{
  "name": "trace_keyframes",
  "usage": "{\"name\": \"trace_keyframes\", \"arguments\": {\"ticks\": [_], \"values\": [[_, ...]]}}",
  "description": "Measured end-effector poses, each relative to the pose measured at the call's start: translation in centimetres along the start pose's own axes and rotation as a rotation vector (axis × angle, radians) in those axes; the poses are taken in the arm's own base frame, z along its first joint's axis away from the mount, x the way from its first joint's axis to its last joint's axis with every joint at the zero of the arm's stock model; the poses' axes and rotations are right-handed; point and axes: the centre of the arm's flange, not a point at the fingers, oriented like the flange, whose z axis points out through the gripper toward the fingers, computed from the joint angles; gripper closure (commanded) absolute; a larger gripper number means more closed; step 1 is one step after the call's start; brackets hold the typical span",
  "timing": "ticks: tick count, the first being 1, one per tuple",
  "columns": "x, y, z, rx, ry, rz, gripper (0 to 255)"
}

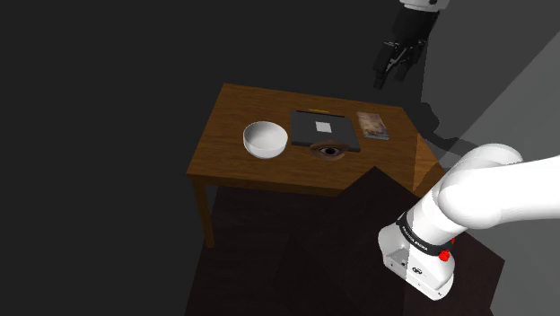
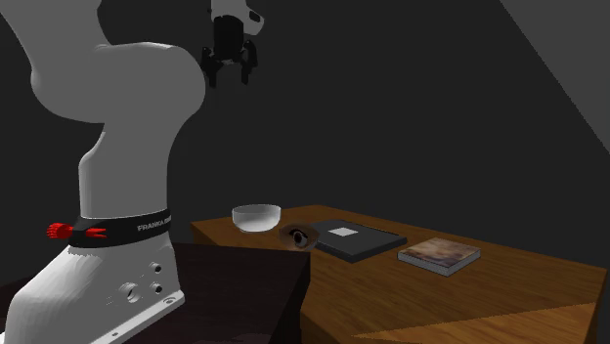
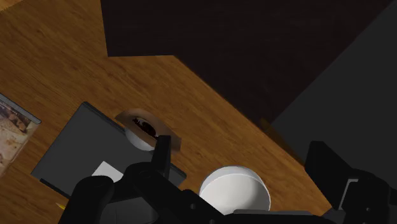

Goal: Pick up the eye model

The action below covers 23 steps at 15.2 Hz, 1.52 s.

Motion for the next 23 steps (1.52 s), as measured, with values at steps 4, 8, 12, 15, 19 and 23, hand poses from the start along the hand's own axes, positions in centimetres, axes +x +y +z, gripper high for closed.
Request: {"name": "trace_keyframes", "arguments": {"ticks": [4, 8, 12, 15, 19, 23], "values": [[0.7, 1.2, 2.3, 0.001, 0.001, -0.009, 0], [2.4, 3.4, 6.5, 0.002, 0.006, -0.026, 0], [3.8, 5.5, 11.2, 0.004, 0.011, -0.044, 0], [5.3, 7.4, 14.6, 0.005, 0.015, -0.057, 0], [7.3, 9.2, 19.0, 0.007, 0.021, -0.076, 0], [8.9, 11.5, 23.3, 0.008, 0.027, -0.094, 0]]}}
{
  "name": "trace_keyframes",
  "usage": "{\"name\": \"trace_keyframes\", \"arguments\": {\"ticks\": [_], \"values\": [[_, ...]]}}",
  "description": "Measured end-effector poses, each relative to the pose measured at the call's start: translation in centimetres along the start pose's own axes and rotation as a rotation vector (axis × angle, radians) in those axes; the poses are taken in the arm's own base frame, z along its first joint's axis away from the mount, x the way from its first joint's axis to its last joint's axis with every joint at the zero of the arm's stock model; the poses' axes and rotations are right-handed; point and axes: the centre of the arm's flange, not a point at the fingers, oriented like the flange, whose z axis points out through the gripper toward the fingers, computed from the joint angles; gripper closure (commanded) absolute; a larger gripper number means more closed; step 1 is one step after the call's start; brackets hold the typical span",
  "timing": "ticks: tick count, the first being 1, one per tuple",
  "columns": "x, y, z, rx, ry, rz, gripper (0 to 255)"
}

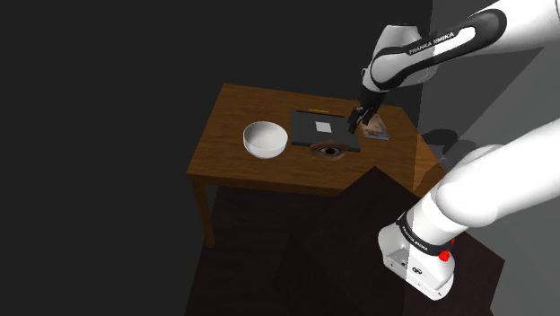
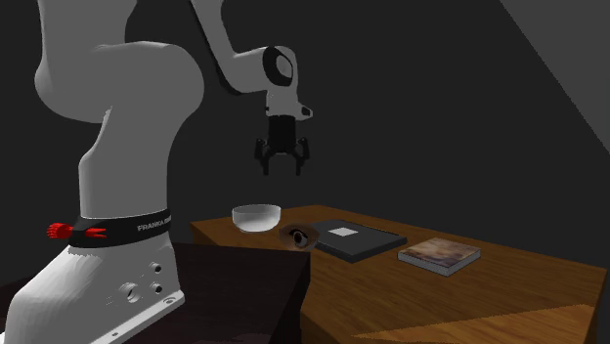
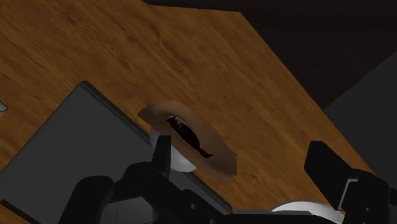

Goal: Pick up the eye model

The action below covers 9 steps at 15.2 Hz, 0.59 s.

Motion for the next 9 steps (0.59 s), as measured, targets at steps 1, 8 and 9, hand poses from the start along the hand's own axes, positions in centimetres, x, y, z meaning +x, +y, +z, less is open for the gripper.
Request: {"name": "trace_keyframes", "arguments": {"ticks": [1, 8, 9], "values": [[0.5, 0.6, 1.1, 0.001, 0.001, -0.004, 0], [3.2, 4.7, 8.8, 0.003, 0.011, -0.037, 0], [3.5, 5.2, 10.0, 0.003, 0.012, -0.042, 0]]}}
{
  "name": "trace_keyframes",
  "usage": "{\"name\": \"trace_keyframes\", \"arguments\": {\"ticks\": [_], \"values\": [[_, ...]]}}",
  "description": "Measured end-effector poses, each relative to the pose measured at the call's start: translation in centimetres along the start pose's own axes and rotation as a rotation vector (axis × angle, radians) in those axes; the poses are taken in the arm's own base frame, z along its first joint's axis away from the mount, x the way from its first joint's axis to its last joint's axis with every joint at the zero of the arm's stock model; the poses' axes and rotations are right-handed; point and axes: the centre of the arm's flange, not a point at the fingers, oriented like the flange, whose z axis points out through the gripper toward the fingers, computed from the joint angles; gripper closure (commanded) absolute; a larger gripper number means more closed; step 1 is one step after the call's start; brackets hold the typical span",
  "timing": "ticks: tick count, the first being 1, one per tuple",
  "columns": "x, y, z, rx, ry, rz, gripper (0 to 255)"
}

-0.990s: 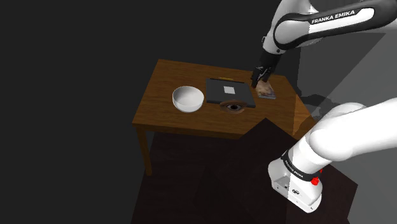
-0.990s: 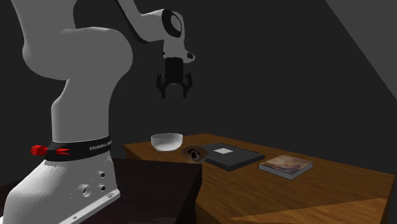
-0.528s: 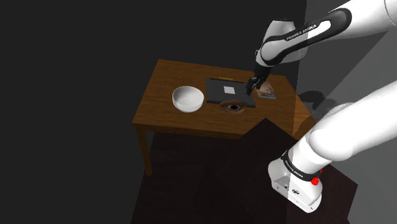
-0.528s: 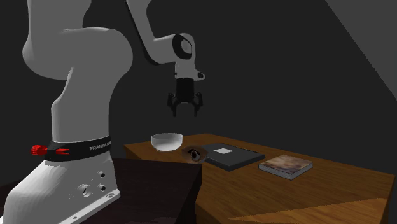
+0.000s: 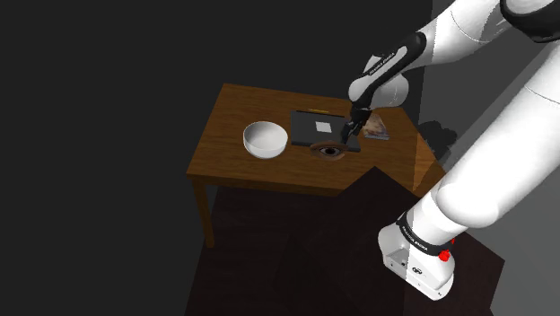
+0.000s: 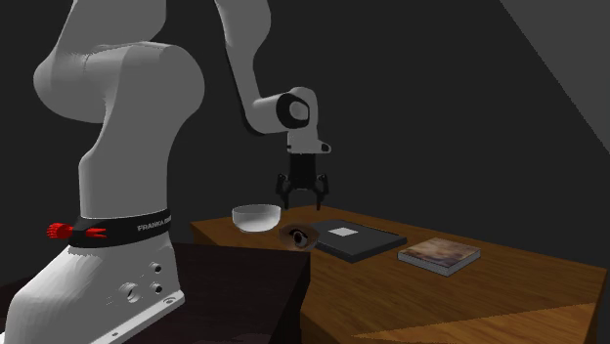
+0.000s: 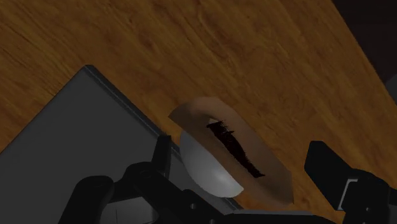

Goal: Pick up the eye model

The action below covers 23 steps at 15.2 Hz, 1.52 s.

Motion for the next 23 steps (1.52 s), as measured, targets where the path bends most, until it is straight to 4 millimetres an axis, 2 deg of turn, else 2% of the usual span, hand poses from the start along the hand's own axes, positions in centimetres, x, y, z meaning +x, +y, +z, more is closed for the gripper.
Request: {"name": "trace_keyframes", "arguments": {"ticks": [4, 11, 12, 23], "values": [[1.0, 1.9, 3.8, -0.001, 0.005, -0.014, 0], [1.3, 2.0, 7.6, -0.001, 0.005, -0.016, 0], [1.3, 2.0, 7.8, -0.001, 0.005, -0.016, 255], [1.3, 2.1, 7.8, -0.001, 0.006, -0.014, 255]]}}
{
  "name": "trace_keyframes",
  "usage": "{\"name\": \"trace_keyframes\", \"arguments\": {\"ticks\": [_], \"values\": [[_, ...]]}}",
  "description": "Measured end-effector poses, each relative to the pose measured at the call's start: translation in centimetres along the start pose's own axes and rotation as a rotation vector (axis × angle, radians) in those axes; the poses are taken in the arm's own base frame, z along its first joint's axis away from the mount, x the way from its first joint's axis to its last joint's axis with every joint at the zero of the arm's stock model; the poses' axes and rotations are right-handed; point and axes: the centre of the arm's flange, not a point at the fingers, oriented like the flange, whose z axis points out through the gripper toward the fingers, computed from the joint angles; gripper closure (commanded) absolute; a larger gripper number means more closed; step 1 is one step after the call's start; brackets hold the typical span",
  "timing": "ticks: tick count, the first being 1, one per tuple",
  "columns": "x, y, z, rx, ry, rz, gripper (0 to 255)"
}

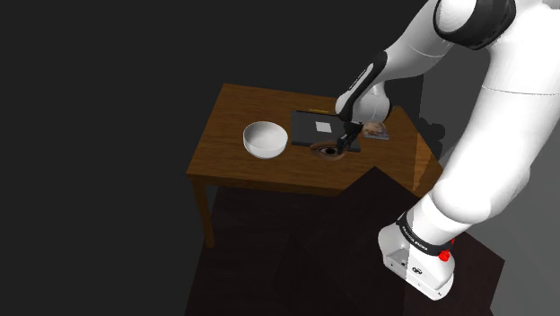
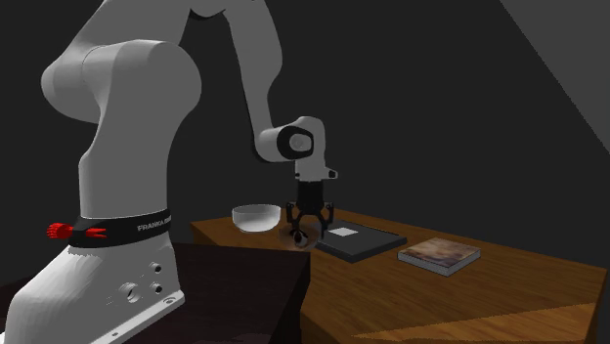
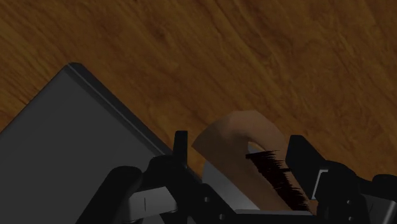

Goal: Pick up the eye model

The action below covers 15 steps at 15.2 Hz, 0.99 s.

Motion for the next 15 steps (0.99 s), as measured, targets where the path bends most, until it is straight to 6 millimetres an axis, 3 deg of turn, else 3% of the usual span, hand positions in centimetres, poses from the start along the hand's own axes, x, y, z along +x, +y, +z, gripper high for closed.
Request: {"name": "trace_keyframes", "arguments": {"ticks": [15], "values": [[-0.2, 0.0, -7.4, 0.0, 0.0, -0.001, 255]]}}
